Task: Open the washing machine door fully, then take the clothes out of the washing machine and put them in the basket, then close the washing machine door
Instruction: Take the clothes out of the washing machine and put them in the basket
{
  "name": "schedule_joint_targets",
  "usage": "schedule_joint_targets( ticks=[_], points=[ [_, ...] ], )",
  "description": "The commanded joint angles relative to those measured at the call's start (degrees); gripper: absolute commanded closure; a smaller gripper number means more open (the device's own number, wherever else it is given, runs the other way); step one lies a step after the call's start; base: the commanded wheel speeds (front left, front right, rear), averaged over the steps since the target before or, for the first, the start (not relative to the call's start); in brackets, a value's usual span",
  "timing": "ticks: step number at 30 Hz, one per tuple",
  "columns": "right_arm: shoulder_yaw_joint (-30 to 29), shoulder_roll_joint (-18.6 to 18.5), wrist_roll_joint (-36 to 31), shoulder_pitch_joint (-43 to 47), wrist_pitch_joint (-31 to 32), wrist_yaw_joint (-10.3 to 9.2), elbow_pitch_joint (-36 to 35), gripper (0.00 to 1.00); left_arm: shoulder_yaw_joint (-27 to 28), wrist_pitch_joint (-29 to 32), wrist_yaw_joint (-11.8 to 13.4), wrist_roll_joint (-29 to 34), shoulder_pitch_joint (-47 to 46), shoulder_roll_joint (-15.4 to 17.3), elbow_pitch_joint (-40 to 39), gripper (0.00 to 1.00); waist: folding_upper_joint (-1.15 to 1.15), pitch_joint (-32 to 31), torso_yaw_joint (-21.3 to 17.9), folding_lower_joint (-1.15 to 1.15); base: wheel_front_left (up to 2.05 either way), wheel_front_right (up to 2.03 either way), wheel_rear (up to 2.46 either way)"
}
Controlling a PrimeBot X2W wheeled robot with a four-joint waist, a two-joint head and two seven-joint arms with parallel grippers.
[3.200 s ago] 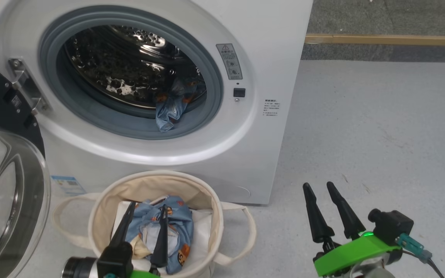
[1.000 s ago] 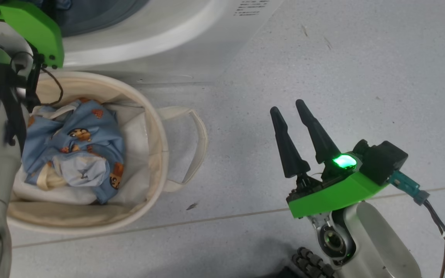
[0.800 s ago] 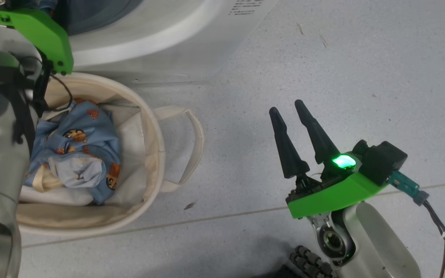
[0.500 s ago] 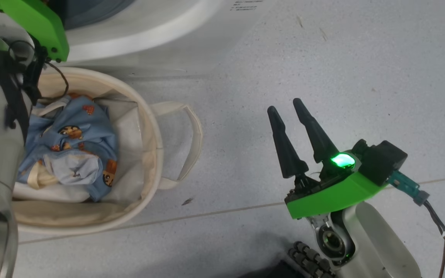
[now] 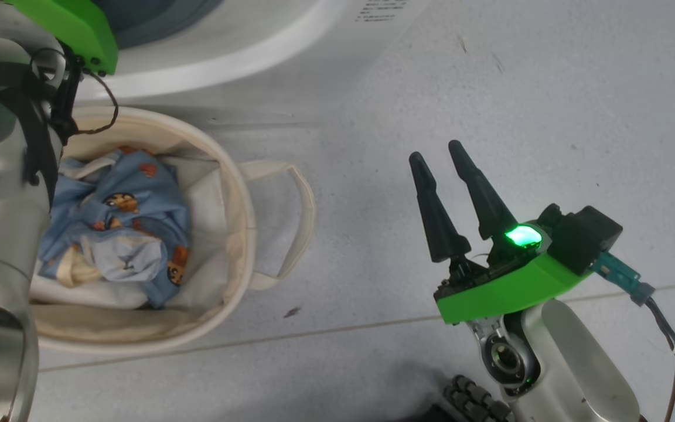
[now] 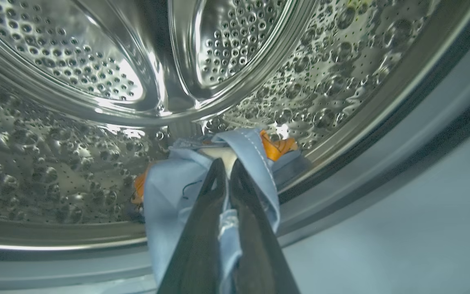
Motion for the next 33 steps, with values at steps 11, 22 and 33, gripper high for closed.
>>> schedule_joint_targets(
  ticks=[11, 22, 33],
  points=[
    [-0.25, 0.16, -1.08, 1.98, -0.7, 0.01, -0.77, 0.0, 8.69, -1.59, 4.72, 1.8, 12.2, 4.01, -27.53, 1.0, 0.0, -7.9, 4.32, 0.0, 0.0, 0.0, 0.0],
    [-3.04, 0.16, -2.89, 4.91, -0.7, 0.01, 1.22, 0.0, 21.96, -1.6, 5.31, 2.52, 29.55, -1.15, -52.7, 1.0, 0.0, -16.25, 8.18, 0.0, 0.0, 0.0, 0.0],
    [-3.5, 0.16, -3.57, 7.41, -0.7, 0.01, 2.57, 0.0, 26.42, -1.61, 3.29, 7.46, 41.12, -6.89, -69.96, 1.0, 0.0, -21.93, 10.39, 0.0, 0.0, 0.0, 0.0]
  ],
)
